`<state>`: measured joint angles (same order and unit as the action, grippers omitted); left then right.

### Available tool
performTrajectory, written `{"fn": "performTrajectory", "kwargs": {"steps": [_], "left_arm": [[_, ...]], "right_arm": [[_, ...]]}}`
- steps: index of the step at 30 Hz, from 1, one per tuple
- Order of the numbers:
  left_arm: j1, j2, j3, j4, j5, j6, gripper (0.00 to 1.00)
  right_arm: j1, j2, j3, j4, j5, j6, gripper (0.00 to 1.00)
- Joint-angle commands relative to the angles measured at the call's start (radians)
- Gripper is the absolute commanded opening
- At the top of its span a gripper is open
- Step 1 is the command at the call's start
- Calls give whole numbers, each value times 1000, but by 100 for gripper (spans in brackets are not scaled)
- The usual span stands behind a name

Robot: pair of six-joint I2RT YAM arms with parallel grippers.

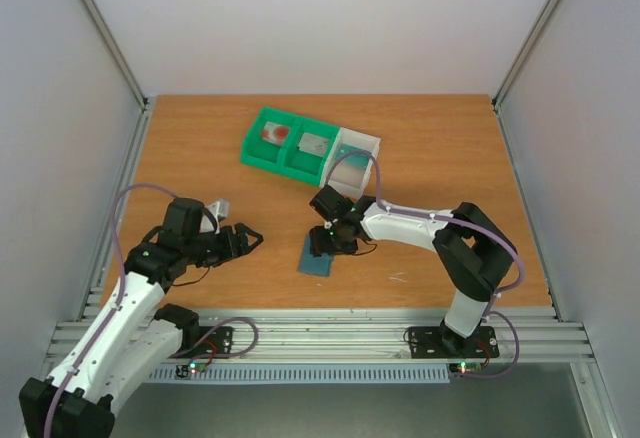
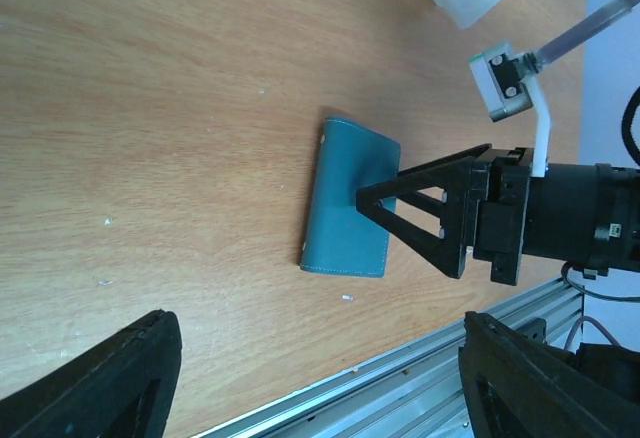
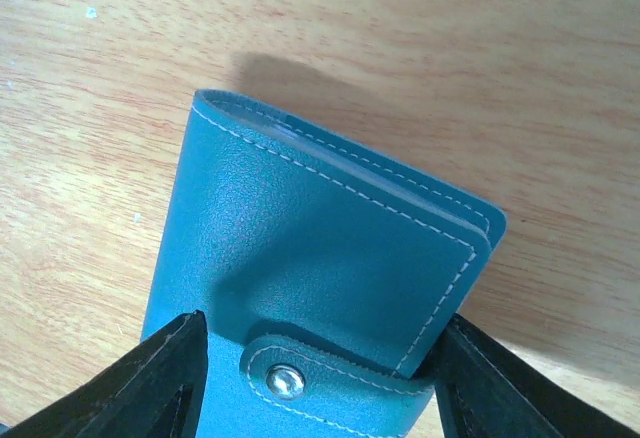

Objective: Take the credit cards out of the card holder

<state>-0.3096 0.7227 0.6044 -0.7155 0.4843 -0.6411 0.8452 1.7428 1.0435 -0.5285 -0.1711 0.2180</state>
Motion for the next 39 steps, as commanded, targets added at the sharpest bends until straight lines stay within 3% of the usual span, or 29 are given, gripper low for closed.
{"fn": "performTrajectory", "kwargs": {"steps": [1,10,19,30,39], "left_arm": [[-4,11,-18,81,15,-25,76],[-4,4,-45,108,23,-46,76],[-5,-20,-45,95,26,-35,76],[-4,-41,-55,106,49,-36,76],[-4,-49,-44,98,39,-33,76]], "right_arm": [[-3,16,42,-39,-3,-35,63],[34,-15,97,-210,135,64,59],[107,-26,169,-263,235,131,38],[160,96,292,-292,249,162,33],[194,179,366,-405,398,152,29]]}}
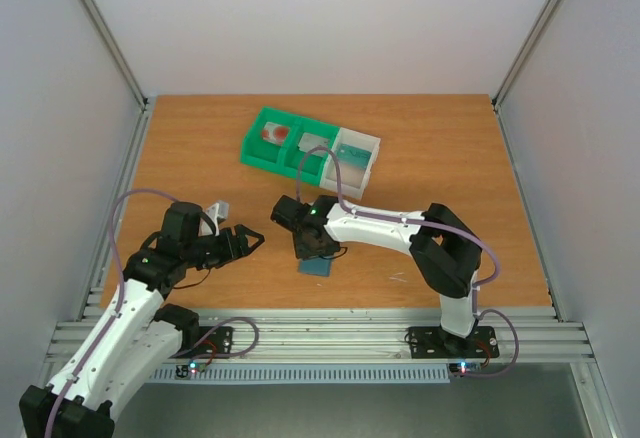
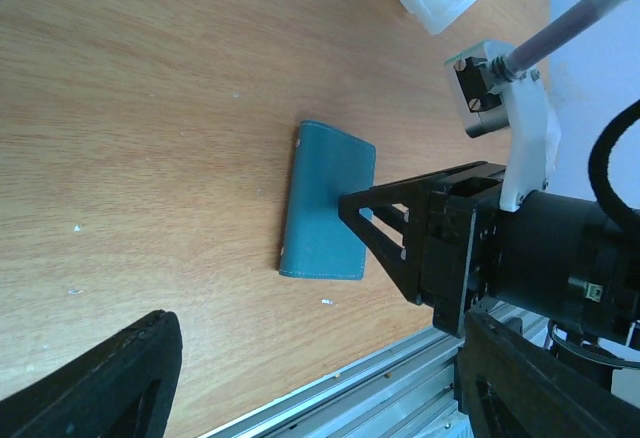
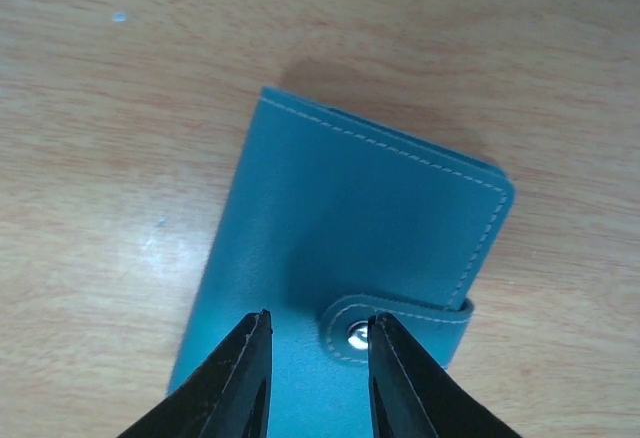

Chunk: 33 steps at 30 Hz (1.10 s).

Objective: Take the credit cards out of the card holder

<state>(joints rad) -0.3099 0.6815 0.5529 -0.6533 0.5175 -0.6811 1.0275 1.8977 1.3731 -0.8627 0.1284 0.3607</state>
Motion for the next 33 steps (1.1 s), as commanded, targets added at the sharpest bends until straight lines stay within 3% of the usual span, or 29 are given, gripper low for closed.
{"fn": "performTrajectory", "kwargs": {"steps": [1,18,33], "left_arm": [[-3,-8,13,30,5,12,76],[-3,-44,66,-11,-54,30,76],[-4,-84,77,-11,-55,33,76]], "right_arm": [[15,30,40,-81,114,8,29],[48,56,32,-40,120,-42,32],[55,51,18,-122,245,-34,27]]}}
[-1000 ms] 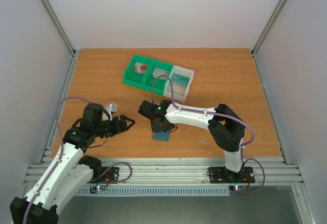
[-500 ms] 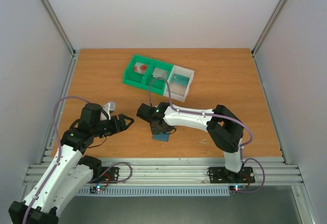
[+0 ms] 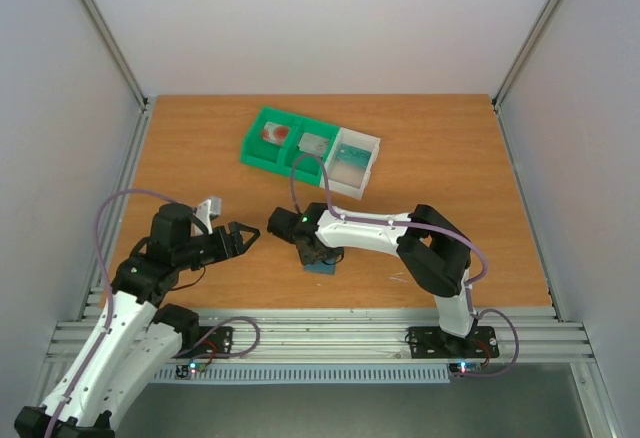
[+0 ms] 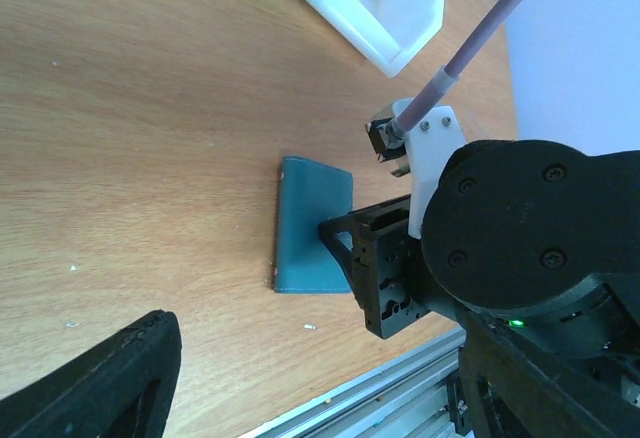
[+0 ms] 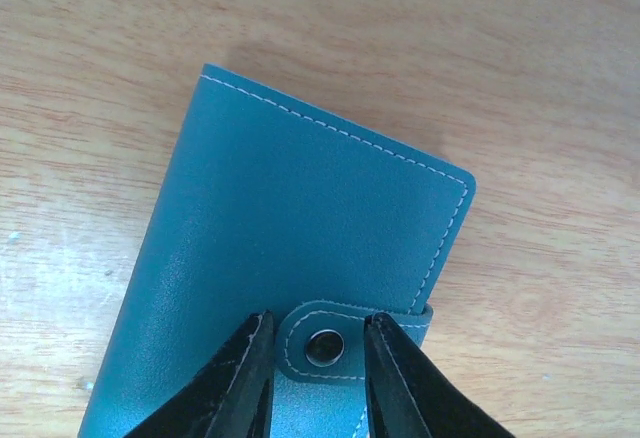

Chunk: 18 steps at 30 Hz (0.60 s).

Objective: Take the credit cards out of the card holder

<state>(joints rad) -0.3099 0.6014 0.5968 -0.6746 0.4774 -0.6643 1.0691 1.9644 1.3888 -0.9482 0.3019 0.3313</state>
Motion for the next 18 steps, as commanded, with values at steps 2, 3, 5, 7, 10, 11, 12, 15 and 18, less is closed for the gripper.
{"fn": "performTrajectory", "kwargs": {"steps": [2,3,5,7,10,11,12,15,18], "left_arm": [[-4,1,29,12,-9,14,76],[-4,3,30,12,-8,11,77],[-3,2,28,8,-9,9,76],[-3,0,28,7,-10,1,77],[-4,0,25,11,-13,-6,77],[-4,0,25,10,-19,-4,77],[-4,-1,24,3,-23,-4,77],[-3,-3,16,-1,-13,-17,77],[-4,-1,1,-12,-12,-19,77]], "right_arm": [[18,-23,-2,-36,84,-6,25],[20,-23,-1,-38,89,-6,24],[22,-18,1,-46,94,-4,22],[22,-13,3,-51,89,-3,21],[25,-12,0,-53,113,-5,17],[25,-12,0,-54,121,-7,15],[25,-10,1,-56,128,-8,12],[25,-16,-3,-46,125,-18,3],[25,-25,-18,-21,124,-27,1]]}}
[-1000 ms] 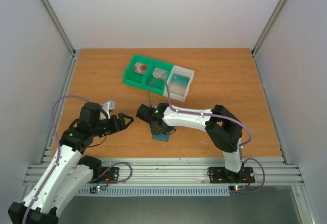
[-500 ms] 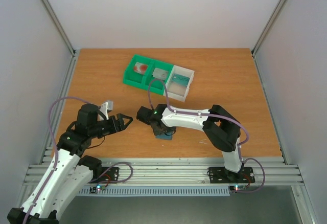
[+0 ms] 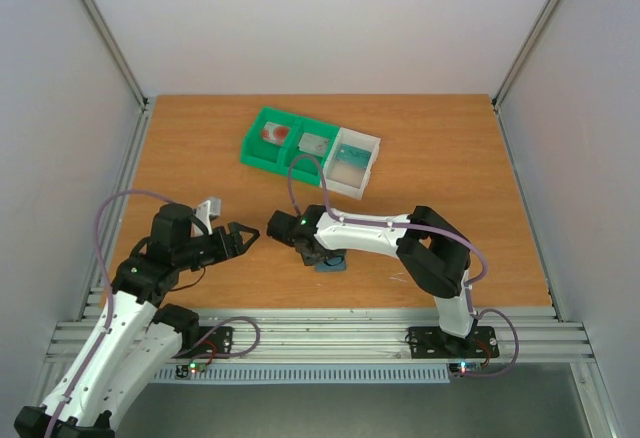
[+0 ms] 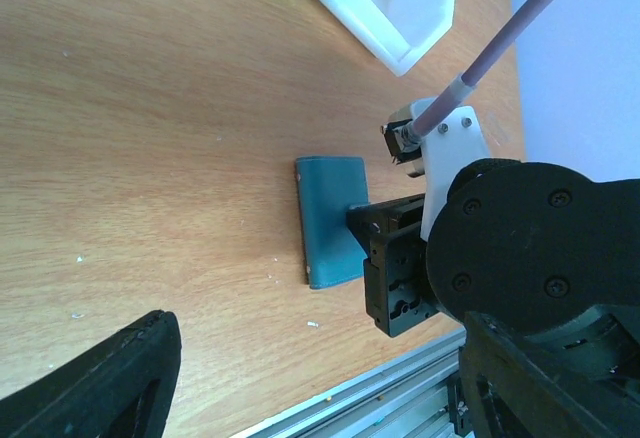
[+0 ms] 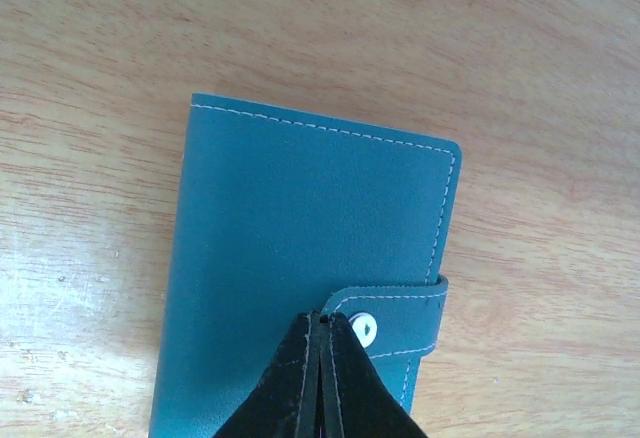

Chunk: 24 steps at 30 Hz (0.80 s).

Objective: Take the credit cards out of the card holder

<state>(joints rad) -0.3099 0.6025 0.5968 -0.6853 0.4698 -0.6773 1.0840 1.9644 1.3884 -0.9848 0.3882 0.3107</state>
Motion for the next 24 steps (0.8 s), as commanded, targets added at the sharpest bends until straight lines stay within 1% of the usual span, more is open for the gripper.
{"fn": "performTrajectory", "kwargs": {"steps": [1,6,13,17,21,24], "left_arm": [[-4,1,-3,-5,-7,-4,77],[-4,18,-14,20,21,-25,76],[-4,49,-3,27,30,-19,76],[-3,47,-7,36,25,-28,76],[-4,38,-16,51,29,-46,76],[-3,37,-12,47,25,-45,76]], "right_arm": [[10,-30,-25,20,41,-7,1],[10,-79,-55,62,31,-33,1],[10,-160,-116,97,23,-29,1],[10,-134,-110,85,29,-34,17],[10,-97,-94,83,23,-29,26],[10,-74,-84,92,17,-30,29]]}}
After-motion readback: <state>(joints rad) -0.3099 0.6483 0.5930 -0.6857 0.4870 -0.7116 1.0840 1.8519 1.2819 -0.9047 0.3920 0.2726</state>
